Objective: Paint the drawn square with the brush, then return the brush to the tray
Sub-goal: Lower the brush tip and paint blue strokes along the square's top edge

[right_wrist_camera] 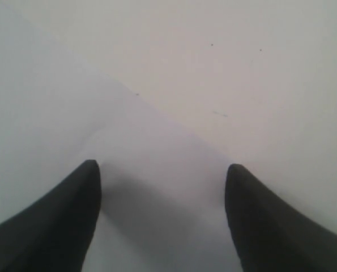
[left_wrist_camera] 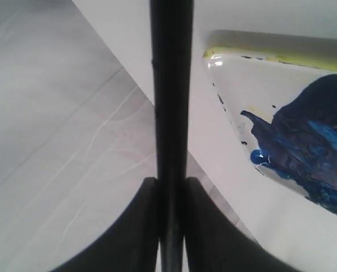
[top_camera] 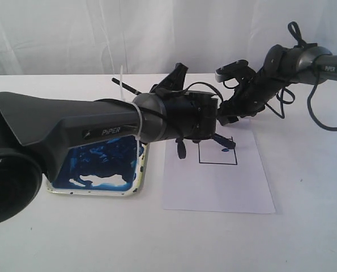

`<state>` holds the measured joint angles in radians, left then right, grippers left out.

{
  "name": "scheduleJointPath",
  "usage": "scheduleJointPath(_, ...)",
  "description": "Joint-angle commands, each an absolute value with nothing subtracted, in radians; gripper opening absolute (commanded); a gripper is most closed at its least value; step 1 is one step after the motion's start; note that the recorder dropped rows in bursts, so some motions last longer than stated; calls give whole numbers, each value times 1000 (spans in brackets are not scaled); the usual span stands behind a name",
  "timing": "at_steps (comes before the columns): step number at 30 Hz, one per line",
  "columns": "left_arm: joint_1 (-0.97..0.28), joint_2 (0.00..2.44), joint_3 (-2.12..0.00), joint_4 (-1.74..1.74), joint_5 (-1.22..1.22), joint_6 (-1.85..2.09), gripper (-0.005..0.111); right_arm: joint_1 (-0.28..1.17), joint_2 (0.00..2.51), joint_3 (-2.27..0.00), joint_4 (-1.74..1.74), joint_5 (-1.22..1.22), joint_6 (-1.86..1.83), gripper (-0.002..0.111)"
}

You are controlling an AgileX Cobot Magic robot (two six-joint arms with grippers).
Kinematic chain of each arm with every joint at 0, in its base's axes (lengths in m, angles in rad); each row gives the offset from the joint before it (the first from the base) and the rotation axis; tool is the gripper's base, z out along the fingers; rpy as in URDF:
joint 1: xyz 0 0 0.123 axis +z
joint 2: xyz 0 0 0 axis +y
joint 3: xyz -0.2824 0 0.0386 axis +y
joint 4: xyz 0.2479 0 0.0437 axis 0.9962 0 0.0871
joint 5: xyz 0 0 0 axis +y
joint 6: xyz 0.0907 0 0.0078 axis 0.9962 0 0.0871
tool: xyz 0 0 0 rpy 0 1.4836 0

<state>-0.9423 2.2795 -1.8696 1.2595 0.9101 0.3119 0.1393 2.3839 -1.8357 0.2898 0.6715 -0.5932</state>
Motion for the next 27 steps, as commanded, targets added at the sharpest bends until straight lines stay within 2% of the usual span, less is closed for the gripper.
scheduleJointPath(1, -943, 2277, -1874, 1284, 911, 284, 0, 139, 2422, -1816, 249, 696, -609, 60)
scheduleJointPath(27, -919, 2314, -1874, 1314, 907, 172, 0, 139, 2422, -1816, 249, 692, -609, 60)
